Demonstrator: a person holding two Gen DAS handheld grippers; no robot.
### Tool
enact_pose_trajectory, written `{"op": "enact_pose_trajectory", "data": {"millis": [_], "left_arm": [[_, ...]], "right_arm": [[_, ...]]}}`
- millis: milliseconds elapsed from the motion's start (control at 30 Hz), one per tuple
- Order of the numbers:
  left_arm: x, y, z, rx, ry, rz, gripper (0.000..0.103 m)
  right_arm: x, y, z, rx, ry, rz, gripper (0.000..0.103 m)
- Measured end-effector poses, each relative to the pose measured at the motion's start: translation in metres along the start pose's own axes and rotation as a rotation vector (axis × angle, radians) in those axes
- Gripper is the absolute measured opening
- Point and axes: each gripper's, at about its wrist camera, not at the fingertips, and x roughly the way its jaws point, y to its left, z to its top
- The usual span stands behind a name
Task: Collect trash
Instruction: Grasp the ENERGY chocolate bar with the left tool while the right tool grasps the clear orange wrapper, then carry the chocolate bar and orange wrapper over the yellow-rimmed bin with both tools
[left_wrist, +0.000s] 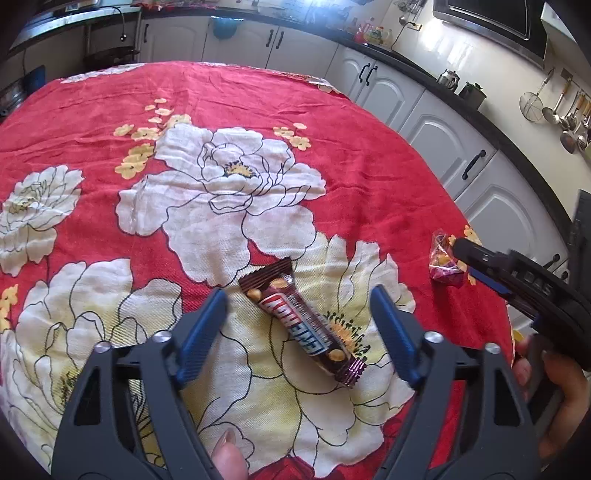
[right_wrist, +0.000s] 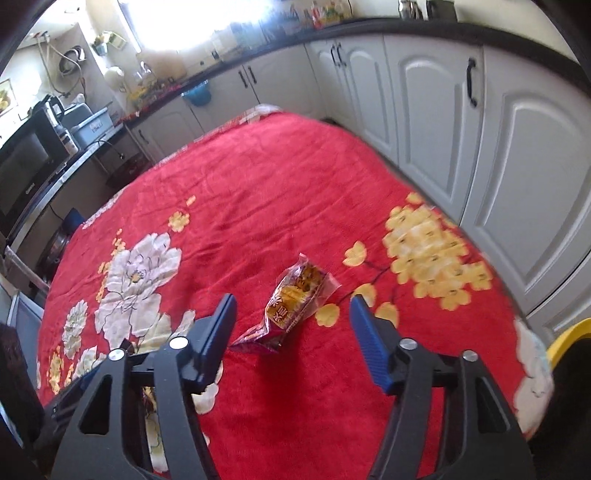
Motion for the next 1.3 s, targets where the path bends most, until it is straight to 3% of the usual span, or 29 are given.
{"op": "enact_pose_trajectory", "data": {"millis": [167,300,400,433,467,767,1300], "left_arm": [[0.004,0.002,-0.001,-0.004,0.002,-0.009,0.053],[0.006,0.003,-0.001,-0.001,0.005,-0.016,0.035],[0.008,0.003,-0.001,-0.004,0.007,-0.024,0.031],[0.008,0.002,-0.001,-0.001,0.008,-0.027,0.017],[0.008,0.002,-0.001,0.001,0.010,-0.028,0.013],[0.003,-0.016,-0.005,0.064,0.008,-0.076,0.010],[-0.017,-0.094,-0.041,0.258,0.000,-0.187,0.010]], "right_arm": [[0.017,-0.004,-0.001,0.026,0.046,0.014,0.044],[0.017,-0.007,-0.006,0.001,0.040,0.004,0.033],[0.012,-0.011,-0.012,-0.007,0.035,0.015,0.025],[0.010,-0.012,-0.015,-0.006,0.034,0.020,0.020],[0.009,-0.012,-0.016,-0.006,0.033,0.023,0.019],[-0.025,-0.025,-0.052,-0.018,-0.019,0.016,0.017],[-0.109,-0.075,-0.091,0.057,-0.145,0.002,0.017]]}}
